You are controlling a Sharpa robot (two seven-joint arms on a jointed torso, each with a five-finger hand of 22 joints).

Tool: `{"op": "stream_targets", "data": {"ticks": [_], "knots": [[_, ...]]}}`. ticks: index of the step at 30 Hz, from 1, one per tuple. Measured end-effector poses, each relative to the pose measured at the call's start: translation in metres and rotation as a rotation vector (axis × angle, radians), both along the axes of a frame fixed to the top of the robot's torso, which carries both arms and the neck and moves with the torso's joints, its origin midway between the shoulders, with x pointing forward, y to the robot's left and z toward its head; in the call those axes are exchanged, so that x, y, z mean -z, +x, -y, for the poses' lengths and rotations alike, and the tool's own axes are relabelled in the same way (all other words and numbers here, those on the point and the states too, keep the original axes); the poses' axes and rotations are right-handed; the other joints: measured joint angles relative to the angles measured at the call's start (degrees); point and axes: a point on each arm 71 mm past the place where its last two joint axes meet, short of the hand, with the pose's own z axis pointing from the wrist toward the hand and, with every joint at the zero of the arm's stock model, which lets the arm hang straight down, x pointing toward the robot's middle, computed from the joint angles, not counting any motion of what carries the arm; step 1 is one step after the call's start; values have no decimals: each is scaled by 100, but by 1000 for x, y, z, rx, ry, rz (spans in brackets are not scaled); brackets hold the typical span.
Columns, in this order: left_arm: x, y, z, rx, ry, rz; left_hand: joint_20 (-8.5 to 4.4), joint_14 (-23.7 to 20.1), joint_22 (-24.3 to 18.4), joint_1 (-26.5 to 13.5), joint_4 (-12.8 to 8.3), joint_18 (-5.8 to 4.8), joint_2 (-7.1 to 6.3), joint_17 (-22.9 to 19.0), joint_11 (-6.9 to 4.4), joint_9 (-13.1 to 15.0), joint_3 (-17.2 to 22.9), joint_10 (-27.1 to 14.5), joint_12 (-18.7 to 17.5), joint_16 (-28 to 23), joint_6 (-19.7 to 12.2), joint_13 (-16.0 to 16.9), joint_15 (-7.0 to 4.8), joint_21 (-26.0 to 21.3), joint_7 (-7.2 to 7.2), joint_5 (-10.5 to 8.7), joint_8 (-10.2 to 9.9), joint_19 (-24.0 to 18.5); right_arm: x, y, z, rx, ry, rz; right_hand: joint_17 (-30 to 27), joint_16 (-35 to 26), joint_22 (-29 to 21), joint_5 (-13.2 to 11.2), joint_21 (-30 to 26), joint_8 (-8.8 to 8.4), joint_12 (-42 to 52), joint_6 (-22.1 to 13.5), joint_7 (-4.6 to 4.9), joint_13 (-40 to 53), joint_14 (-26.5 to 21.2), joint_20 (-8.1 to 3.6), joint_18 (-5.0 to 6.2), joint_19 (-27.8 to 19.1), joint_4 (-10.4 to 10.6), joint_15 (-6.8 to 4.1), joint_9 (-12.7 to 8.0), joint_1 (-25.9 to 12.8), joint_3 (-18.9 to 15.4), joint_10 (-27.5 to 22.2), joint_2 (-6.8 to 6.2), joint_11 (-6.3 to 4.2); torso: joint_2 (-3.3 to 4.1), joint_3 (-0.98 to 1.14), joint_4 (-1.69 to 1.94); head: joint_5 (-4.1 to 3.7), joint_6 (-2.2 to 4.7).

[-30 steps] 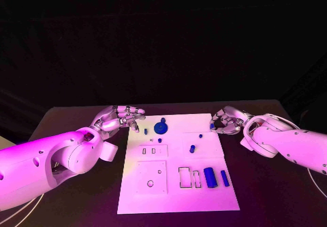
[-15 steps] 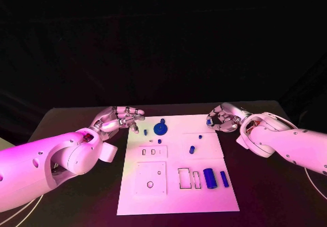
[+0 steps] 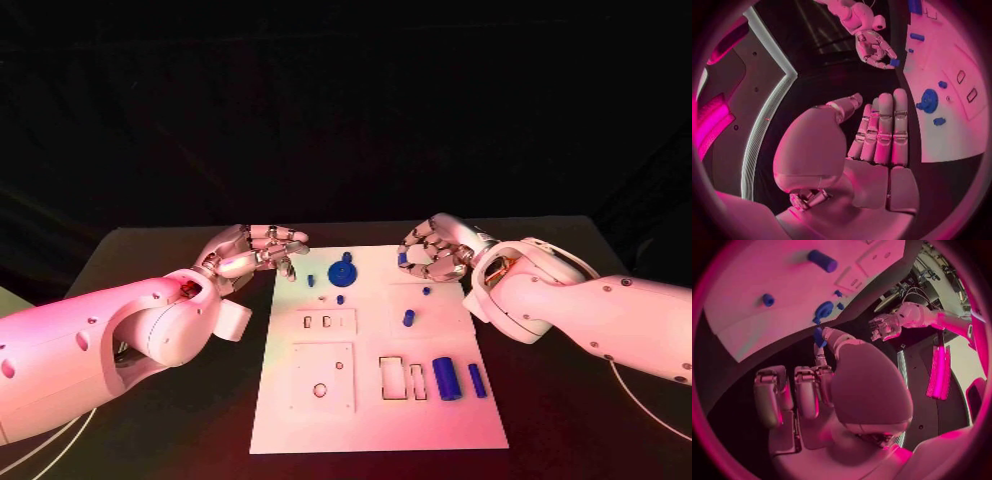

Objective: Assemble the parts on the task board

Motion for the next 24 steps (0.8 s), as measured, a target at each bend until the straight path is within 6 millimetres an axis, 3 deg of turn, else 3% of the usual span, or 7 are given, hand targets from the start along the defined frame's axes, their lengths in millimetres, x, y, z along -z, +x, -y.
{"op": "stream_targets", "data": {"ticks": [8,19,24], "knots": [[1,1,2,1,4,-2,0,0,29,-31,0,0,31,-9,-32,16,0,33,66,28,0,36,0,41,0,0,0,-42,5,-21,-56,-53,1,-35,-1,0,-1,0,0,-3,0,-9,8,0,0,0,0,0,0,0,6,-30,0,0,30,0,4,-6,4,34,-10],[2,2,5,8,13,-7,-20,43,93,-54,-72,1,54,-3,-123,49,-72,228,419,150,-21,234,-42,179,-22,0,0,-62,34,-41,-94,-65,-27,-90,-1,0,-1,-16,0,21,0,-20,18,-1,0,0,0,0,16,0,13,-30,15,0,29,0,23,2,0,79,-87],[2,2,5,10,18,-9,-41,76,133,-63,-138,1,89,38,-154,73,-138,259,776,262,-1,492,-75,253,-43,0,0,-83,46,-47,-105,-74,-41,-101,-2,0,-1,-27,0,21,0,-23,21,-1,0,0,0,0,16,0,16,-30,14,0,29,0,25,6,2,93,-113]]}}
